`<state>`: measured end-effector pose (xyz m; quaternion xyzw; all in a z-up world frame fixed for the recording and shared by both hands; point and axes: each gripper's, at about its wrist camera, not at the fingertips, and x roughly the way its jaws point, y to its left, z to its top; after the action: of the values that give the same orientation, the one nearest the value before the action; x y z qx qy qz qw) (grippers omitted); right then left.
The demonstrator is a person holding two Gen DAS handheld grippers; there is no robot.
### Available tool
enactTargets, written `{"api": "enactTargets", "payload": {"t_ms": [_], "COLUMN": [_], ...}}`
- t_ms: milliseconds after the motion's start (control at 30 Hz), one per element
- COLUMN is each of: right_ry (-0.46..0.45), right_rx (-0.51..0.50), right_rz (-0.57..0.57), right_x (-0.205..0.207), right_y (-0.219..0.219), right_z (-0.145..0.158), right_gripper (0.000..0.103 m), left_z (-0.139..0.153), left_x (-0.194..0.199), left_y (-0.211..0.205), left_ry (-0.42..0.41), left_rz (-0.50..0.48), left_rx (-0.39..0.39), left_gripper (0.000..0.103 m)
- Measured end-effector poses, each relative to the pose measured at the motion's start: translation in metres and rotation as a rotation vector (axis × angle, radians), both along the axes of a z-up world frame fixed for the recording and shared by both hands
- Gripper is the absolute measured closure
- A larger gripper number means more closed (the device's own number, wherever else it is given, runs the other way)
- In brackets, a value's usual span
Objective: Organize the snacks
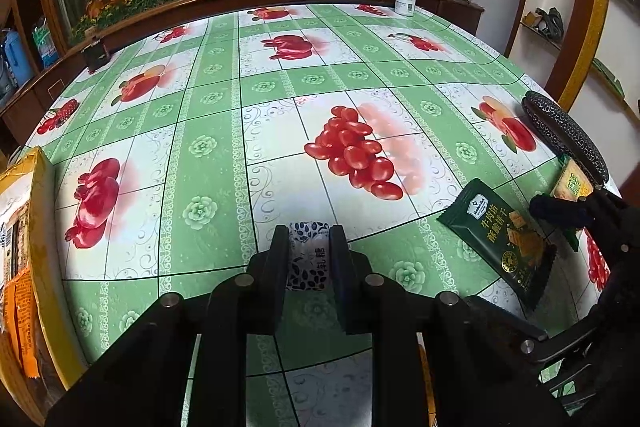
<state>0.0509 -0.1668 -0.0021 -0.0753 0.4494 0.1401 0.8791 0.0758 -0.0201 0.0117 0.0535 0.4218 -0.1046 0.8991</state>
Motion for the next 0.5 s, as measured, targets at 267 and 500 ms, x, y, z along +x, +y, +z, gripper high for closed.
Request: {"api": "enactTargets", "payload": {"t_ms": [267, 500], "right_ry": [0.0, 0.0], "right_rx": [0.0, 0.0], "right_rz": [0.0, 0.0], "right_x": [0.0001, 0.0002], "right_y": [0.0003, 0.0003], "right_z": [0.0001, 0.0002], "right_gripper": [0.0, 0.0], "left_z": [-0.0005, -0.0007], "left_x": [-0.0016, -0.002], "left_y": [0.0002, -0.0001], "left_ry": [-0.002, -0.001], "left_rz": [-0.003, 0.004], "left_rx": [0.007, 0.005], "left_gripper": [0.086, 0.086]}}
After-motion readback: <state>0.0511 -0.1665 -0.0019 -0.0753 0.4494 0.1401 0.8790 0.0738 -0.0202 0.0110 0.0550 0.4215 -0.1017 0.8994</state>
